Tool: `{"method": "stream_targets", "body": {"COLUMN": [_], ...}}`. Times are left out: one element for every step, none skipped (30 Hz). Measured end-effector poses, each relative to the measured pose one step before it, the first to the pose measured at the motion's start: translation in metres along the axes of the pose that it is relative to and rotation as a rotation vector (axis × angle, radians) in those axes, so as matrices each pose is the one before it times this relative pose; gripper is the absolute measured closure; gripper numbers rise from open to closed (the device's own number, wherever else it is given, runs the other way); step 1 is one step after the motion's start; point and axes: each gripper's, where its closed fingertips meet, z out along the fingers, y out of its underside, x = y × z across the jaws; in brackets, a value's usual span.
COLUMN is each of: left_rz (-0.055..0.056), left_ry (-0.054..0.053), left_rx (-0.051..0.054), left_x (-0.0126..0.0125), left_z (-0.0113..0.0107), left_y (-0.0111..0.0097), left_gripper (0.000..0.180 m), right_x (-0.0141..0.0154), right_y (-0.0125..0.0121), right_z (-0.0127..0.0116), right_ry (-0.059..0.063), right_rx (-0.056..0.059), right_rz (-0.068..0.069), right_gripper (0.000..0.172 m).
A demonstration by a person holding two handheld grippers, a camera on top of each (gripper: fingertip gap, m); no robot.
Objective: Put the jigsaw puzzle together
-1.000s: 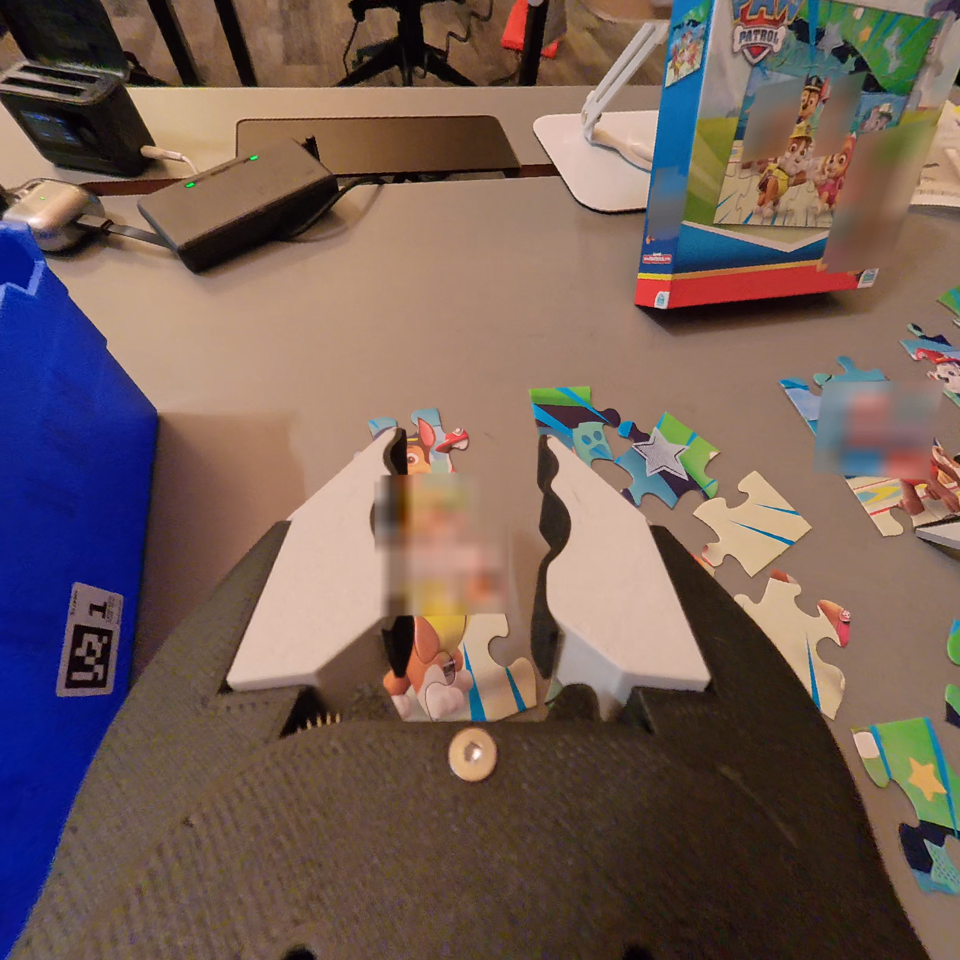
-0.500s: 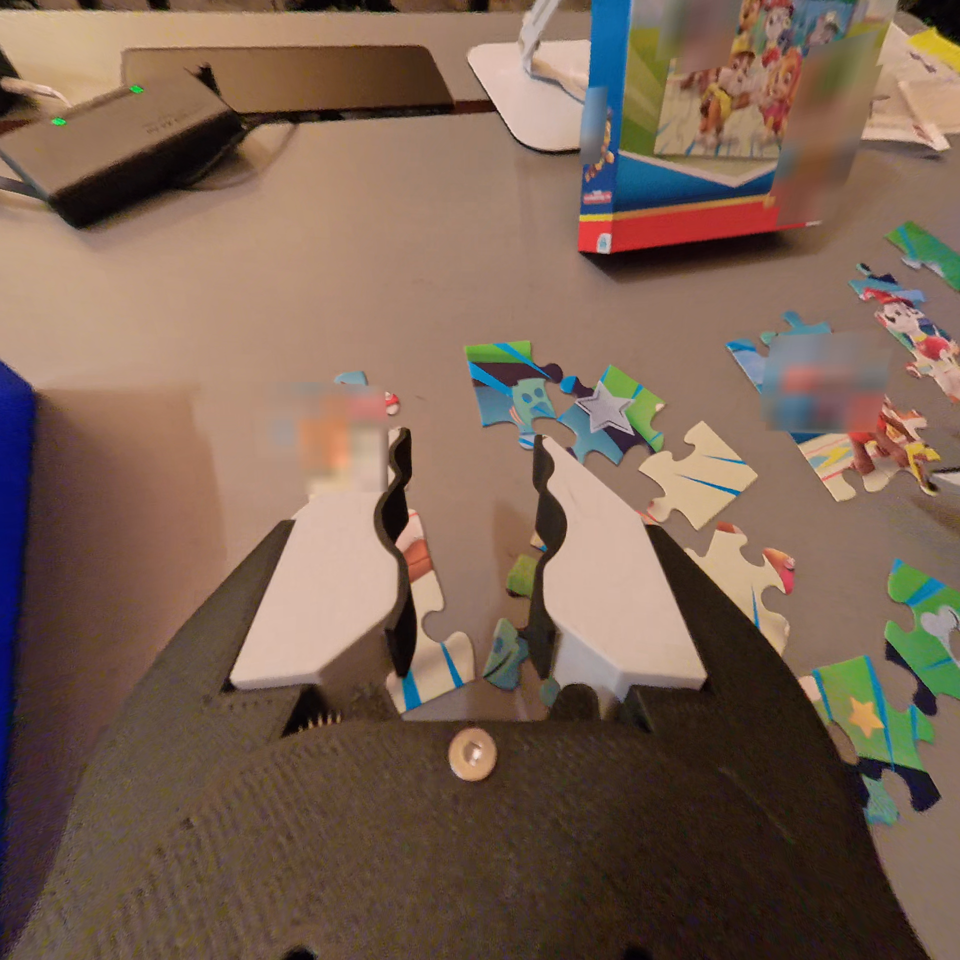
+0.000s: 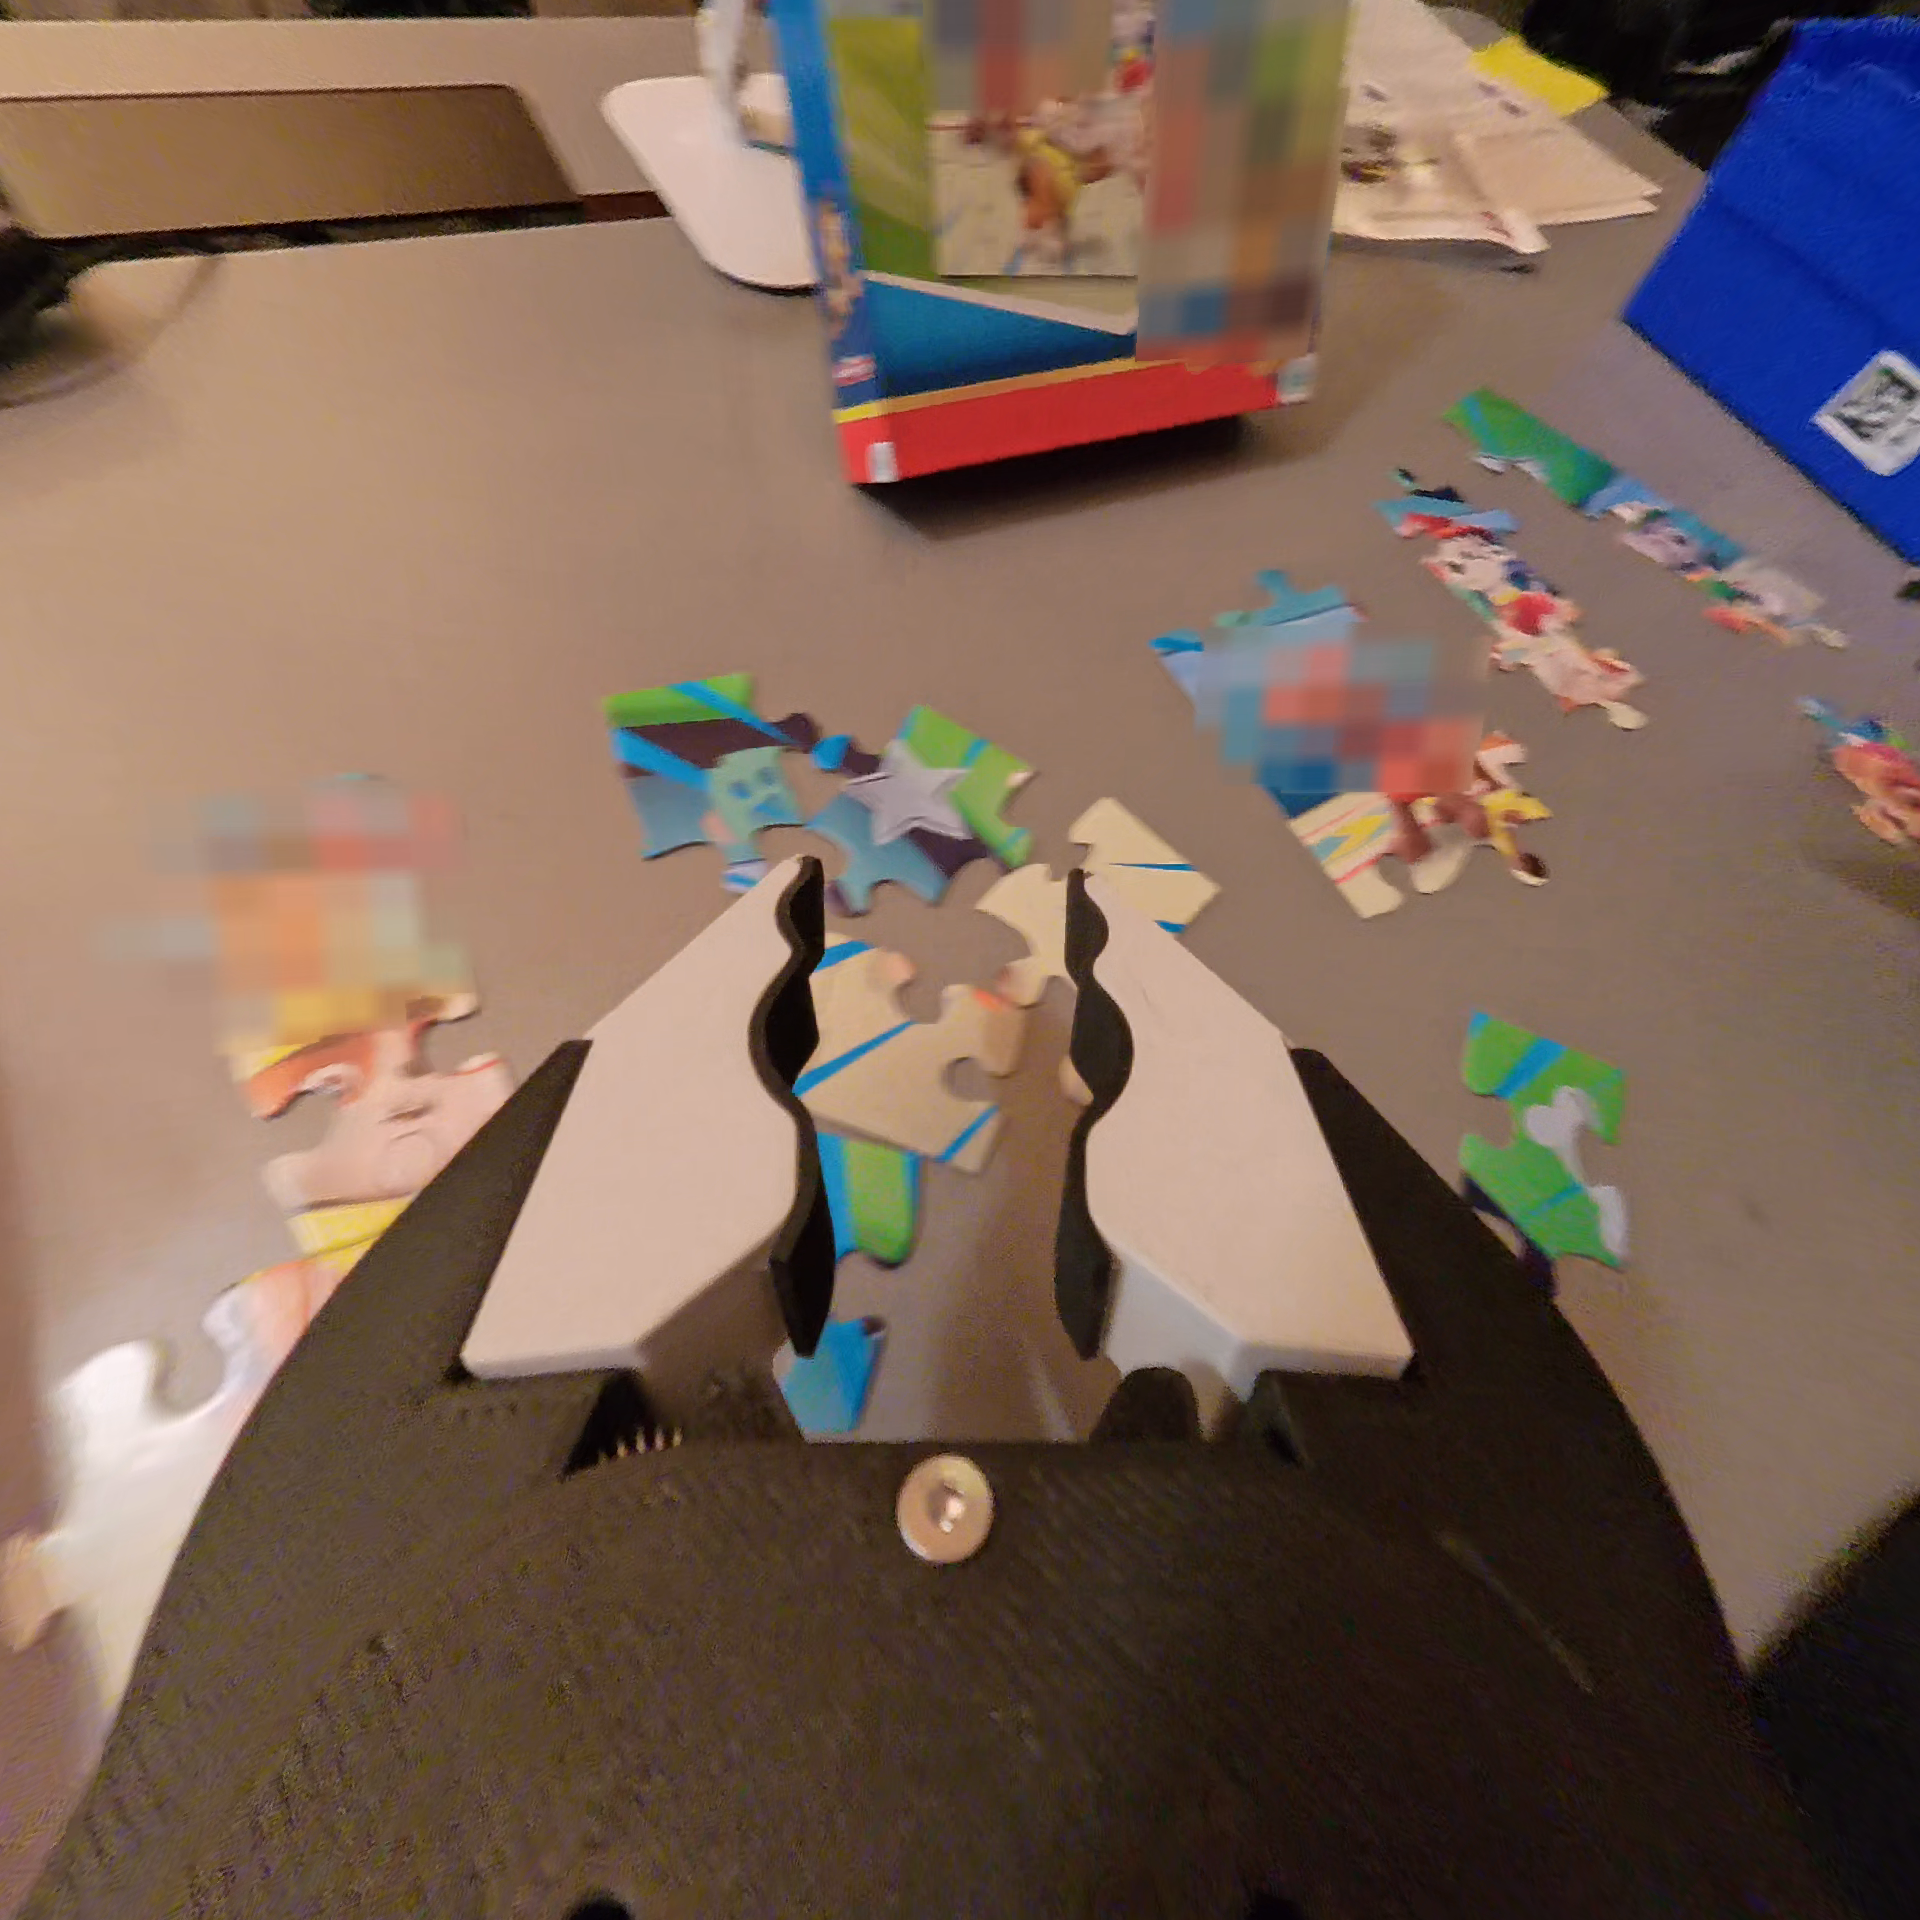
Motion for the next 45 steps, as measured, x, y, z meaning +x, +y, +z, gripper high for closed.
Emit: {"method": "stream_targets", "body": {"left_rz": [0.012, 0.0142, 0.0123, 0.0097, 0.0073, 0.0078, 0.0099, 0.0126, 0.0146, 0.0174, 0.024, 0.0254, 0.0208, 0.0126, 0.0025, -0.0045, -0.0084, -0.0098, -0.009, -0.006, -0.0011, 0.0036, 0.006, 0.0055, 0.0031, 0.0005, -0.0005, -0.0003, 0.0001, 0.0006, 0.0013, 0.0021, 0.0022, 0.0012, -0.0001, -0.0011, -0.0029, -0.0061, -0.0076, -0.006, -0.0015, 0.0042, 0.0085, 0.0106, 0.0108], "left_ry": [0.0209, 0.0154, 0.0164, 0.02, 0.0222, 0.0226, 0.0192, 0.0141, 0.0098, 0.0061, -0.0053, -0.0244, -0.0276, -0.0152, -0.0038, 0.004, 0.0086, 0.0135, 0.0145, 0.0108, 0.006, 0.0007, -0.0025, -0.0029, -0.0013, 0.0012, 0.0032, 0.0037, 0.0034, 0.0035, 0.0035, 0.0033, 0.0031, 0.0033, 0.0045, 0.0064, 0.0086, 0.0149, 0.0226, 0.0235, 0.0191, 0.0121, 0.0066, 0.0066, 0.0078], "left_rx": [-0.0049, -0.0071, -0.0098, -0.01, -0.0081, -0.0074, -0.0091, -0.0108, -0.0105, -0.009, -0.0088, -0.0046, 0.0002, 0.0012, 0.001, 0.0002, -0.0007, -0.0021, -0.0035, -0.0032, -0.003, -0.004, -0.0042, -0.0034, -0.0025, -0.0013, -0.0006, -0.0007, -0.002, -0.0034, -0.0032, -0.0026, -0.0024, -0.0023, -0.0015, -0.0002, 0.0001, -0.0015, -0.0031, -0.002, 0.0, 0.0012, 0.0018, 0.0022, 0.0003], "left_x": [0.01189, 0.01094, 0.01087, 0.01099, 0.01092, 0.01052, 0.00955, 0.00825, 0.007, 0.00577, 0.00311, -0.00071, -0.00181, -0.00053, 0.00078, 0.00172, 0.00242, 0.00327, 0.00355, 0.00295, 0.00216, 0.0011, 0.0004, 0.00004, 0.00016, 0.00035, 0.00061, 0.00067, 0.0007, 0.00071, 0.00071, 0.00079, 0.00075, 0.00062, 0.00068, 0.00095, 0.00111, 0.00218, 0.00354, 0.004, 0.00362, 0.00293, 0.00236, 0.00249, 0.00282], "left_z": [0.00424, 0.00478, 0.00515, 0.00527, 0.00521, 0.00513, 0.00522, 0.00522, 0.00488, 0.00452, 0.00372, 0.00245, 0.00163, 0.00118, 0.00093, 0.00113, 0.00123, 0.00131, 0.00118, 0.00112, 0.00089, 0.00088, 0.00085, 0.00074, 0.00071, 0.00059, 0.0008, 0.00075, 0.00102, 0.00123, 0.00125, 0.00126, 0.00122, 0.00125, 0.00116, 0.00114, 0.00159, 0.00205, 0.00239, 0.00247, 0.00225, 0.00203, 0.0018, 0.00174, 0.00199], "left_y": [0.00077, 0.00065, 0.00066, 0.00032, -0.00017, -0.00035, -0.00028, -0.00021, -0.0003, -0.00075, -0.00097, -0.00184, -0.00259, -0.00273, -0.00245, -0.00181, -0.00131, -0.00076, -0.00027, -0.00021, -0.00027, -0.00029, -0.0004, -0.00056, -0.00077, -0.00082, -0.0008, -0.00063, -0.00021, 0.0, 0.0001, 0.00018, 0.00006, -0.00001, -0.00015, -0.00012, -0.00015, 0.00023, 0.00009, -0.00051, -0.00126, -0.00191, -0.0023, -0.00235, -0.00196], "left_gripper": [0.135, 0.135, 0.135, 0.135, 0.135, 0.135, 0.135, 0.135, 0.135, 0.135, 0.135, 0.138, 0.14, 0.142, 0.143, 0.143, 0.143, 0.143, 0.144, 0.144, 0.144, 0.145, 0.146, 0.147, 0.147, 0.148, 0.148, 0.149, 0.15, 0.15, 0.15, 0.15, 0.151, 0.151, 0.151, 0.151, 0.151, 0.151, 0.151, 0.151, 0.151, 0.151, 0.151, 0.151, 0.151], "right_x": [0.01056, 0.01145, 0.01264, 0.01374, 0.01327, 0.01222, 0.01139, 0.01066, 0.00921, 0.00764, 0.00574, 0.00309, 0.00012, -0.00099, -0.00003, 0.00149, 0.00257, 0.00202, 0.00044, -0.00099, -0.00158, -0.00128, -0.00094, -0.00086, -0.00046, -0.00051, -0.00051, -0.00061, -0.001, -0.00169, -0.00163, -0.00082, 0.00021, 0.00071, 0.00066, 0.0003, -0.00006, 0.0, 0.00027, 0.0004, 0.00115, 0.00207, 0.00362, 0.00668, 0.00662], "right_y": [-0.0042, -0.00386, -0.00353, -0.00263, -0.00185, -0.00107, -0.00039, 0.00028, 0.00083, 0.00144, 0.00188, 0.00257, 0.00332, 0.00412, 0.00436, 0.00431, 0.0038, 0.00284, 0.00174, 0.00117, 0.00115, 0.00133, 0.00129, 0.00107, 0.00092, 0.00094, 0.00094, 0.00093, 0.00078, 0.00049, 0.00016, -0.0001, -0.00033, -0.0001, 0.00034, 0.00057, 0.00091, 0.00152, 0.00167, 0.00124, 0.00079, 0.00065, 0.00189, 0.00436, 0.00506], "right_z": [-0.00869, -0.00887, -0.009, -0.00885, -0.00828, -0.00772, -0.00691, -0.00608, -0.00528, -0.00419, -0.00317, -0.0019, -0.00065, -0.00002, 0.00041, 0.00089, 0.00116, 0.0015, 0.00206, 0.00233, 0.00282, 0.00291, 0.00281, 0.00258, 0.00238, 0.0021, 0.00205, 0.00198, 0.00213, 0.00214, 0.00213, 0.00202, 0.00201, 0.00204, 0.00241, 0.00291, 0.00343, 0.00419, 0.00438, 0.00415, 0.00411, 0.00374, 0.00355, 0.00361, 0.00425], "right_ry": [0.028, 0.0296, 0.0344, 0.0377, 0.0326, 0.0258, 0.0228, 0.0213, 0.0168, 0.0117, 0.0051, -0.0064, -0.0197, -0.0222, -0.0125, -0.0009, 0.0049, 0.0024, -0.0064, -0.0143, -0.0154, -0.0119, -0.0074, -0.004, -0.0006, 0.0006, 0.0003, -0.0014, -0.0058, -0.0127, -0.0146, -0.0093, -0.0024, 0.0015, 0.0007, -0.0018, -0.0038, -0.0033, -0.002, -0.0003, 0.0053, 0.0116, 0.0185, 0.0332, 0.0282], "right_rx": [0.0129, 0.0112, 0.0091, 0.0053, 0.0025, 0.0007, -0.001, -0.0022, -0.0018, -0.0014, -0.0006, -0.0007, -0.0037, -0.007, -0.0077, -0.0095, -0.0105, -0.0087, -0.0047, -0.0026, -0.0039, -0.0066, -0.0076, -0.0076, -0.0076, -0.008, -0.0082, -0.0082, -0.0087, -0.0096, -0.009, -0.0074, -0.0064, -0.0066, -0.0086, -0.0104, -0.0114, -0.0142, -0.0163, -0.015, -0.0132, -0.0139, -0.0211, -0.0356, -0.0394], "right_rz": [-0.0115, -0.0136, -0.0174, -0.0192, -0.0187, -0.0165, -0.0129, -0.009, -0.005, -0.0004, 0.0066, 0.016, 0.0218, 0.0192, 0.0098, 0.0006, -0.0035, -0.0015, 0.0026, 0.0052, 0.0037, -0.0007, -0.0049, -0.0084, -0.0107, -0.0113, -0.0106, -0.0083, -0.0032, 0.0028, 0.0063, 0.0048, 0.0009, -0.0013, -0.0003, 0.0023, 0.0042, 0.0051, 0.0026, -0.0012, -0.0027, -0.0015, 0.0036, 0.0181, 0.0262], "right_gripper": [0.132, 0.134, 0.134, 0.136, 0.141, 0.145, 0.149, 0.151, 0.152, 0.153, 0.153, 0.153, 0.153, 0.153, 0.153, 0.153, 0.153, 0.153, 0.153, 0.153, 0.153, 0.153, 0.153, 0.153, 0.153, 0.153, 0.153, 0.153, 0.152, 0.151, 0.149, 0.147, 0.145, 0.143, 0.142, 0.139, 0.135, 0.131, 0.126, 0.124, 0.121, 0.116, 0.115, 0.117, 0.116]}}
